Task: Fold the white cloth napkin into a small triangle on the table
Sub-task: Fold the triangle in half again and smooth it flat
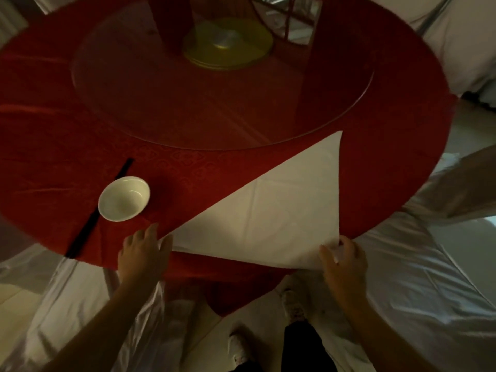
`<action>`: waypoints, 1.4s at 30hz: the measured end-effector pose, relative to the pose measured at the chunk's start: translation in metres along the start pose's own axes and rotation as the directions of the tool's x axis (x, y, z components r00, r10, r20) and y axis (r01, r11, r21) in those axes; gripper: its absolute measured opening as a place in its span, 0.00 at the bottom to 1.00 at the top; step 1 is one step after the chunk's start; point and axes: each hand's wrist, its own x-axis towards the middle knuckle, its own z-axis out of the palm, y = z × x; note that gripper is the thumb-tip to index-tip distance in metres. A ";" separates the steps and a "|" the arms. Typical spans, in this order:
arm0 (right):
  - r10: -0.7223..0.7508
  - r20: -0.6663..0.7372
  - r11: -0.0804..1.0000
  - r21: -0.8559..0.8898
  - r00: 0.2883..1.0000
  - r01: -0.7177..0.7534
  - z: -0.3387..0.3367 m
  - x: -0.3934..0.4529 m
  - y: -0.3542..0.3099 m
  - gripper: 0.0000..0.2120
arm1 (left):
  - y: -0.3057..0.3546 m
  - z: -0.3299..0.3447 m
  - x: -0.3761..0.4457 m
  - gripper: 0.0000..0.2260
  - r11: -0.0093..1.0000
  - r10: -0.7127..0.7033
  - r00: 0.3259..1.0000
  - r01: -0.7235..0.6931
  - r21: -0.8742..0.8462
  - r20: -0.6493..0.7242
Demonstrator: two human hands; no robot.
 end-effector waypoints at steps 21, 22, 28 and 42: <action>0.144 0.097 0.782 0.598 0.985 -0.173 -0.008 -0.025 0.012 0.17 | -0.006 -0.040 0.034 0.04 0.685 0.043 0.966 0.157 -0.712 0.255; 0.151 0.089 0.779 0.602 0.984 -0.174 -0.009 -0.025 0.013 0.14 | -0.002 -0.048 0.035 0.04 0.666 0.060 0.961 0.163 -0.728 0.270; 0.154 0.198 0.729 0.638 0.968 -0.247 -0.019 -0.028 0.018 0.11 | 0.045 -0.105 0.050 0.13 0.633 0.214 0.912 0.143 -0.761 0.349; 0.067 0.046 0.940 0.333 0.997 -0.078 -0.019 -0.028 0.020 0.09 | 0.275 -0.109 0.146 0.02 0.699 0.546 0.836 -0.419 -0.580 0.054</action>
